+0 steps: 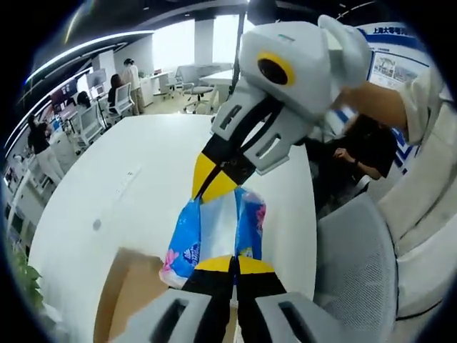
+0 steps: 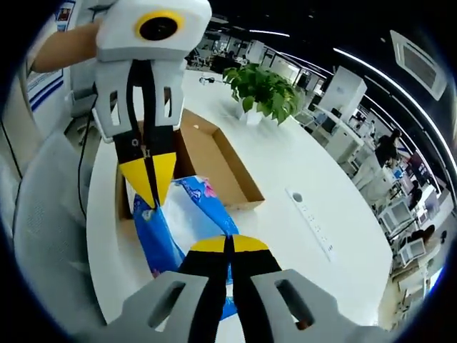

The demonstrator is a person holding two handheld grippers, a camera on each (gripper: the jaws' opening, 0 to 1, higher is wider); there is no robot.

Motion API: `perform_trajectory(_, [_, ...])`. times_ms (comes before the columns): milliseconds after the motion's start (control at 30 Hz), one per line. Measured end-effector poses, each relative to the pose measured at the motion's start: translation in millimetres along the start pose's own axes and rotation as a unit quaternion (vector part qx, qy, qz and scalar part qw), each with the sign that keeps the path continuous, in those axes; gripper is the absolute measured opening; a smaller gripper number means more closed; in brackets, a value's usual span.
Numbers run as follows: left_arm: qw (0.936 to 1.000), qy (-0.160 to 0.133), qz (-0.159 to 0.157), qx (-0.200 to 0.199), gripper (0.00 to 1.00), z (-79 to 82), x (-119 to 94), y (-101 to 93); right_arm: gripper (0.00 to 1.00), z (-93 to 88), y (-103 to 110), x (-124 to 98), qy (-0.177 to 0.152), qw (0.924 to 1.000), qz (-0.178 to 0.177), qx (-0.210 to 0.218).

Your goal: Operate the shoe box by opening the lid, removing the specified soft item, and placing it in the target area until the item is outside and the box remains undamaged.

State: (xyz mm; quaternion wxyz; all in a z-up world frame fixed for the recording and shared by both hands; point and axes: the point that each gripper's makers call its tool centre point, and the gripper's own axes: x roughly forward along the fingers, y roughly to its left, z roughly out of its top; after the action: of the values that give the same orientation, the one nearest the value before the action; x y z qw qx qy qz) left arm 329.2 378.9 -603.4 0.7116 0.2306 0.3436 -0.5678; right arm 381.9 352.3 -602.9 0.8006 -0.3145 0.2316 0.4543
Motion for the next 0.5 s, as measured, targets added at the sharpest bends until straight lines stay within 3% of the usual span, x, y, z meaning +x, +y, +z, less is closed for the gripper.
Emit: perform_trajectory(500, [0.9998,-0.002,-0.018,0.003,0.00,24.3,32,-1.3,0.00,-32.8,-24,-12,0.005,0.9993,-0.023,0.029])
